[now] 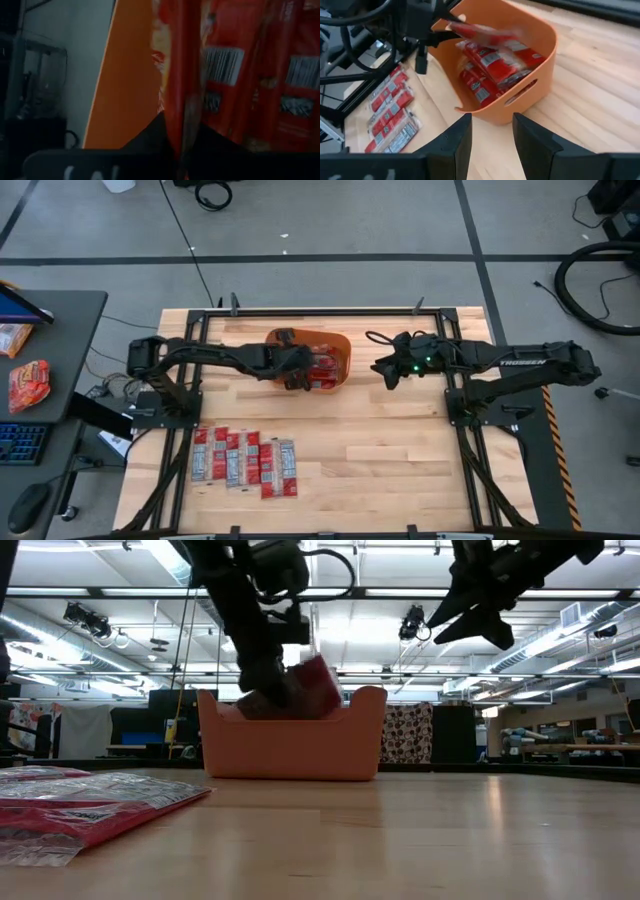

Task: Sort popcorn bags into baskets
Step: Put the red popcorn bag into the orange bin

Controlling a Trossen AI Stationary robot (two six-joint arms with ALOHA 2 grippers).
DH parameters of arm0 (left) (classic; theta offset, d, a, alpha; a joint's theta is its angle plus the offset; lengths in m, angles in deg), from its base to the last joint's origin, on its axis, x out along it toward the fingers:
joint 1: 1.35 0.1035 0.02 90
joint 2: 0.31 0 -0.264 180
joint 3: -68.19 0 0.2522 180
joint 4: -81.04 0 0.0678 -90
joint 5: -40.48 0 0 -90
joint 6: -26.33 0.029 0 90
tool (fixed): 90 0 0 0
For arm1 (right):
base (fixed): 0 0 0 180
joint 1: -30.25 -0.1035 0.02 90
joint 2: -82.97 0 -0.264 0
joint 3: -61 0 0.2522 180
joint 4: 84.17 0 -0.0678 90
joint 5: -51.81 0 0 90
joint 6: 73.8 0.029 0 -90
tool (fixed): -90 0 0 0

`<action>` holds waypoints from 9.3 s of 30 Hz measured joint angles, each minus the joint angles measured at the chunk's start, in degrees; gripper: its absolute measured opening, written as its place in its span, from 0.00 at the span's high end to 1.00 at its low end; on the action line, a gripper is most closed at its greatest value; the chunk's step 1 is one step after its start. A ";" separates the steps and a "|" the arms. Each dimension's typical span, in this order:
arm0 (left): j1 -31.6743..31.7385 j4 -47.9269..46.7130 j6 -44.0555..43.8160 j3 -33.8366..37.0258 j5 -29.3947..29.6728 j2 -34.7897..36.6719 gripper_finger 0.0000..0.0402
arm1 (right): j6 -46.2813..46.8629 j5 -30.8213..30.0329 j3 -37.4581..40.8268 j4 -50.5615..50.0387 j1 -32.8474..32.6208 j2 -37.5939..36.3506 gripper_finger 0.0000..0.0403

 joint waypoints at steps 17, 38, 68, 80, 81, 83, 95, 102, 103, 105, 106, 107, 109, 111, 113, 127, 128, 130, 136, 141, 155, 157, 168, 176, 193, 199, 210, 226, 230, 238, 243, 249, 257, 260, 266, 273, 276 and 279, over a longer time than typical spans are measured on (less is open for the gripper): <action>0.24 -13.10 -23.41 -14.74 -40.88 -1.62 0.50 | -3.59 12.91 0.02 0.39 0.01 1.27 0.64; -30.60 -22.08 -72.58 -15.45 -38.80 -7.21 0.55 | -12.94 22.35 0.00 6.07 -9.31 8.32 0.64; -21.80 6.82 -63.52 -15.92 -25.40 -19.92 0.55 | -10.39 13.97 0.39 -7.05 -19.63 9.73 0.64; -23.14 1.29 -27.78 -15.99 -15.78 -19.84 0.55 | -4.34 14.62 9.60 3.43 -15.96 9.86 0.61; -23.31 1.21 -24.47 -15.99 -14.65 -19.84 0.55 | -4.23 13.75 9.60 3.51 -15.96 9.86 0.61; -23.38 1.15 -18.50 -15.99 -13.99 -20.23 0.55 | -4.49 11.85 9.66 4.03 -16.09 9.96 0.61; -23.31 5.16 -2.56 -15.94 -15.28 -23.55 0.55 | 0.41 10.22 9.66 7.30 -16.12 10.06 0.61; -22.97 2.65 -2.17 -15.86 -13.56 -24.77 0.61 | 1.91 10.48 9.68 8.04 -16.12 10.13 0.61; -22.83 3.12 -2.44 -15.93 -13.76 -25.14 0.63 | 1.96 10.46 9.68 8.10 -16.12 10.13 0.61; -22.73 3.00 -3.66 -16.01 -13.92 -25.41 0.69 | 2.04 10.69 9.68 8.20 -16.12 10.13 0.61; -22.72 2.89 -3.96 -16.01 -14.25 -25.37 0.72 | 2.04 10.71 9.68 8.20 -16.12 10.13 0.61; -22.72 2.92 -4.27 -16.01 -14.32 -25.37 0.76 | 2.04 10.87 9.68 8.16 -16.12 10.13 0.61; -22.72 3.05 -5.45 -16.01 -14.14 -25.37 0.83 | 2.04 11.62 9.68 8.19 -16.12 10.13 0.61; -22.69 3.05 -6.84 -16.01 -14.13 -25.08 0.90 | 2.04 12.11 9.68 7.96 -16.12 10.13 0.61; -22.61 2.73 -8.86 -15.92 -14.85 -24.34 0.97 | 2.03 12.96 9.68 7.90 -16.12 10.13 0.61; -21.48 -7.59 -23.51 -16.76 -21.62 -4.10 0.99 | 1.44 17.83 9.68 7.35 -14.83 10.10 0.61; -21.07 -7.96 -23.73 -16.77 -20.65 -1.68 0.99 | 1.46 17.83 9.68 7.43 -14.83 10.09 0.61; -20.32 -9.25 -23.73 -16.77 -16.65 2.48 0.99 | 1.50 17.81 9.68 7.95 -14.83 10.10 0.61; -15.39 -10.81 -18.82 -16.97 -0.17 10.58 0.99 | 1.62 16.71 9.66 11.00 -14.83 10.08 0.61; -8.07 -13.59 -14.80 -16.86 0.06 8.67 0.99 | 2.16 16.25 9.66 12.75 -14.83 10.10 0.61; 3.24 -12.43 1.67 -16.86 -4.27 -4.27 0.98 | 9.30 18.27 9.66 14.55 -15.26 10.10 0.61; 2.15 -13.48 2.53 -16.83 -4.73 -4.87 0.97 | 9.42 18.26 9.66 14.59 -15.85 10.10 0.61; 3.37 -13.85 1.38 -16.82 -0.49 -5.17 0.90 | 9.09 16.22 9.66 15.56 -16.38 10.10 0.61; 5.75 -14.31 -9.63 -17.18 -2.45 -4.95 0.63 | 8.99 16.23 9.66 17.17 -16.40 10.10 0.61; -15.66 -29.64 -46.04 -20.71 -46.43 -1.47 0.62 | 6.01 16.20 9.66 19.26 -16.45 10.10 0.61; -28.39 -37.49 -54.19 -16.19 -44.37 -1.45 0.66 | 5.01 16.22 9.66 20.62 -16.40 10.10 0.61; -39.05 -24.95 -87.79 8.01 -50.25 3.03 0.71 | 4.82 17.66 9.64 22.34 -16.40 10.10 0.61; -42.17 -28.16 -110.50 25.23 -50.82 11.99 0.68 | 7.41 19.72 9.64 22.31 -16.49 10.10 0.61; -41.03 -18.43 -110.65 25.66 -50.91 10.29 0.68 | 7.42 19.75 9.64 22.33 -16.49 10.10 0.61; -34.27 -4.51 -114.13 18.78 -22.16 6.13 0.68 | 7.40 19.73 9.64 22.89 -16.45 10.10 0.61; -29.91 -0.34 -102.40 12.45 -8.12 6.00 0.68 | 6.16 19.73 9.64 23.74 -16.45 10.10 0.61; -26.52 -1.80 -86.20 7.79 -16.55 6.10 0.68 | -0.97 19.36 9.62 23.37 -17.61 10.32 0.61; -28.77 2.61 -72.68 7.46 -20.65 2.30 0.62 | -1.15 16.26 9.62 23.50 -18.39 10.54 0.61; -30.95 3.58 -65.94 7.45 -20.98 -0.31 0.54 | 0.34 16.17 9.62 23.41 -18.39 10.54 0.61; -33.82 5.44 -54.02 7.42 -15.10 -3.77 0.43 | 1.37 16.23 9.62 23.03 -18.39 10.56 0.61; -34.72 4.35 -38.24 3.04 -8.84 -7.98 0.46 | 1.59 16.52 9.62 21.39 -18.39 10.56 0.61; -34.74 2.46 -31.67 0.31 -6.09 -10.55 0.50 | 1.61 16.67 9.62 20.42 -18.39 10.56 0.61; -34.57 1.17 -28.98 -1.52 -5.08 -12.78 0.53 | 2.00 16.69 9.64 20.01 -18.39 10.56 0.61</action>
